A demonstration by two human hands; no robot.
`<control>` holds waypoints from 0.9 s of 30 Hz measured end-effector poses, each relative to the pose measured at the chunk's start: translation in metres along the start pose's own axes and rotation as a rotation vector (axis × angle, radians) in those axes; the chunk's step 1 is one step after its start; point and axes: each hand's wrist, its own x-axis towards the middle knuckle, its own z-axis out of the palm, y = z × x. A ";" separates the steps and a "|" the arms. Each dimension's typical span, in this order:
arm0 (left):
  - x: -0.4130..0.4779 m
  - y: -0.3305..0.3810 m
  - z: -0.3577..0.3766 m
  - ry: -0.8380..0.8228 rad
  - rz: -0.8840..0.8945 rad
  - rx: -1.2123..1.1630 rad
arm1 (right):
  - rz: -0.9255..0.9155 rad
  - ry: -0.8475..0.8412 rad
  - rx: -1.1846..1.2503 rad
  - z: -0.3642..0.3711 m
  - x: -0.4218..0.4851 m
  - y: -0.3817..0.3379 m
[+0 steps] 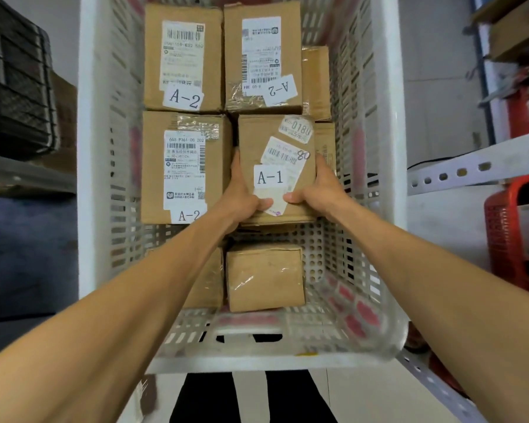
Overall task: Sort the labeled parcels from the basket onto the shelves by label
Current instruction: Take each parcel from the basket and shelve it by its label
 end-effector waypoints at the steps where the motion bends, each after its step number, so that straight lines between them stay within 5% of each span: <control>1: -0.005 0.001 0.000 0.002 0.005 0.011 | 0.001 0.008 0.011 0.000 -0.004 -0.001; 18: -0.146 0.079 -0.065 -0.019 0.126 -0.055 | -0.292 0.101 -0.102 -0.044 -0.187 -0.111; 27: -0.287 0.116 -0.106 -0.154 0.374 0.128 | -0.425 0.261 0.144 -0.012 -0.324 -0.117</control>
